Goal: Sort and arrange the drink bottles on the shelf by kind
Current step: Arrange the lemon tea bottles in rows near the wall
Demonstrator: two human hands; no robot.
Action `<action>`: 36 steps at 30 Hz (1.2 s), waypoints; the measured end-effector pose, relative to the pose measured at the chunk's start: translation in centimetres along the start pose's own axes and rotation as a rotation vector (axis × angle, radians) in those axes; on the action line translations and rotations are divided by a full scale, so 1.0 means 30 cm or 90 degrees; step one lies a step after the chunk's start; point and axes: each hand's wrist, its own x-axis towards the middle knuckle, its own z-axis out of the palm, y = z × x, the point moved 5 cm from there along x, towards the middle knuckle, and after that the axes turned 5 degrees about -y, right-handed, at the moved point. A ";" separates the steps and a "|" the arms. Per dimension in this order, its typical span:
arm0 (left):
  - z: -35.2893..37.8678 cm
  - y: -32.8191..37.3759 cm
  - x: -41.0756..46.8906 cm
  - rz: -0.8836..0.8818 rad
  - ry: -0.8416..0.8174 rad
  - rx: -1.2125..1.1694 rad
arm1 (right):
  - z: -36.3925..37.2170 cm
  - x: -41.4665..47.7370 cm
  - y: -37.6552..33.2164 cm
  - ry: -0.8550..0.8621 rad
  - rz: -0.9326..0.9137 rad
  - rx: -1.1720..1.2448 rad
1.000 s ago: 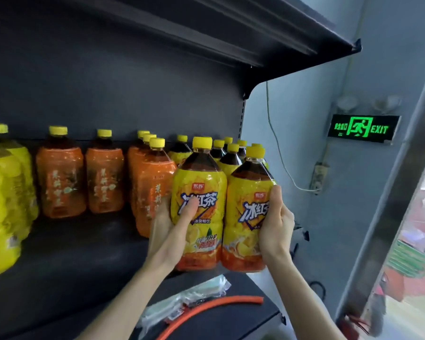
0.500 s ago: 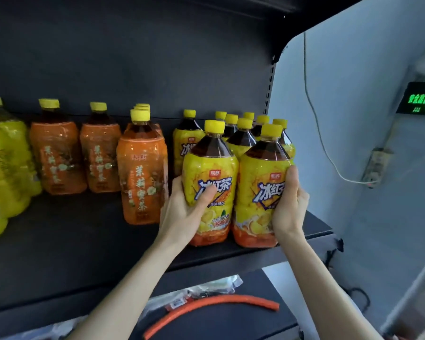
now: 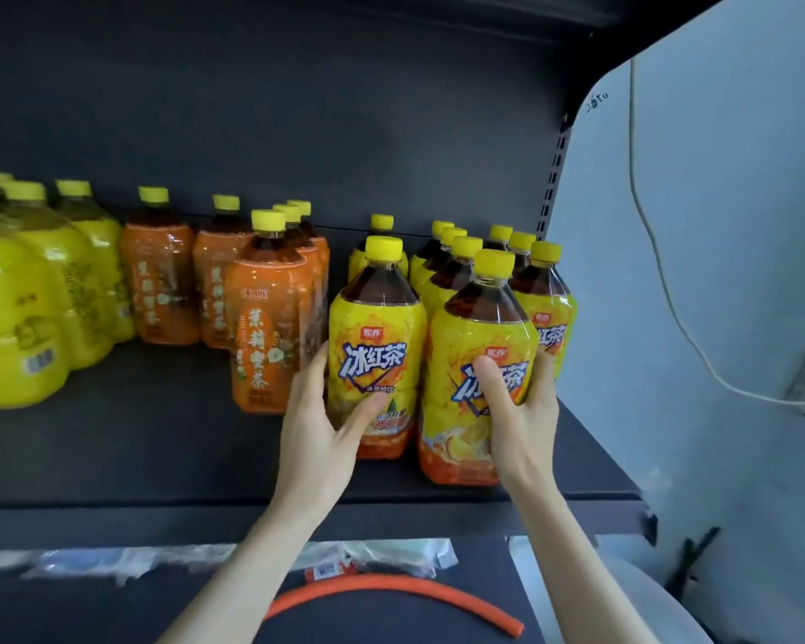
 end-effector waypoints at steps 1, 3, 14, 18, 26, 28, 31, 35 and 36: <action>0.005 0.000 0.010 -0.009 0.000 0.000 | 0.001 0.001 -0.004 0.006 -0.010 -0.004; 0.019 -0.004 0.040 -0.034 0.003 0.002 | 0.001 0.004 -0.002 0.020 -0.016 -0.009; 0.106 -0.059 0.215 -0.136 0.031 0.022 | 0.009 0.007 0.011 0.048 -0.032 -0.006; 0.122 -0.107 0.283 -0.169 0.017 0.002 | 0.012 0.002 0.007 0.058 -0.034 0.004; 0.159 -0.178 0.353 -0.173 0.017 -0.024 | 0.017 0.002 0.010 0.067 -0.037 0.022; 0.166 -0.183 0.363 -0.170 0.029 -0.029 | 0.019 0.002 0.010 0.063 -0.038 0.031; 0.175 -0.194 0.368 -0.160 0.028 -0.023 | 0.018 0.003 0.012 0.066 -0.041 0.020; 0.178 -0.191 0.377 -0.178 -0.001 -0.002 | 0.018 0.004 0.012 0.064 -0.036 0.003; 0.179 -0.183 0.373 -0.183 -0.012 -0.001 | 0.018 0.004 0.012 0.063 -0.034 -0.001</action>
